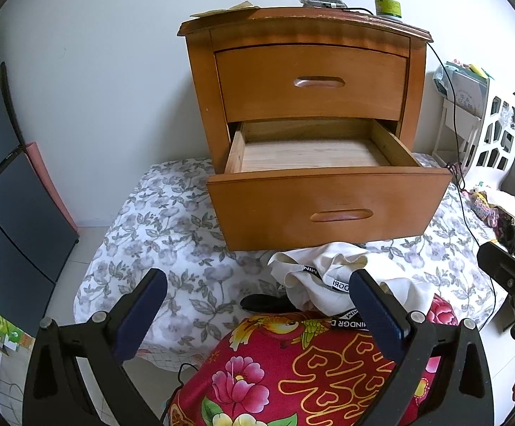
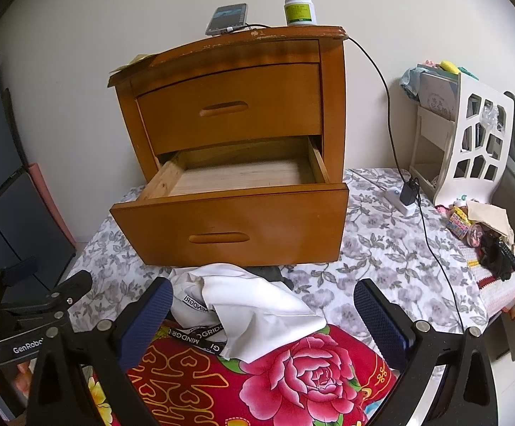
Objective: Take underwear out of drawer
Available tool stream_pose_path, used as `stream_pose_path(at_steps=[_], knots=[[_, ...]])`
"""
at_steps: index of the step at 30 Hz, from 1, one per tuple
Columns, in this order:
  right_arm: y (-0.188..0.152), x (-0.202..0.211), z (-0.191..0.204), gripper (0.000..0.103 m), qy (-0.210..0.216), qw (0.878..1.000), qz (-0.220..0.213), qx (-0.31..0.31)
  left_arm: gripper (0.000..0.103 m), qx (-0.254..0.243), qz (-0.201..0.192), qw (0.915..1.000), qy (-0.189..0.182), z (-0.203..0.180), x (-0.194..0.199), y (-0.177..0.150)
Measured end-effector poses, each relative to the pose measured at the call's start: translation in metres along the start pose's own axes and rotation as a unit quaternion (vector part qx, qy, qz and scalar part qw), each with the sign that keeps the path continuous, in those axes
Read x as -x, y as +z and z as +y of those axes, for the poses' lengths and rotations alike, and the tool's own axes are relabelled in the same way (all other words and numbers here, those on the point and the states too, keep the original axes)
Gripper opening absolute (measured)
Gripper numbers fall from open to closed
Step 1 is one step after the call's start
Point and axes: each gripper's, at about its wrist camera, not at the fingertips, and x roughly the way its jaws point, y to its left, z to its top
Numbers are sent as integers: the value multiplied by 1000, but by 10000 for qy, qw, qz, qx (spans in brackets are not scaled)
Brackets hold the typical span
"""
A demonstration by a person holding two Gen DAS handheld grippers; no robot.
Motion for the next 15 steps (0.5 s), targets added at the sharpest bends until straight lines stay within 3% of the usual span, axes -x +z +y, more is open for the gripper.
stream_pose_path(at_steps=[15], knots=[[-1,-1,0,103,0,10000,4,-6,102,0,32,10000,-12,-1,-1,-1]])
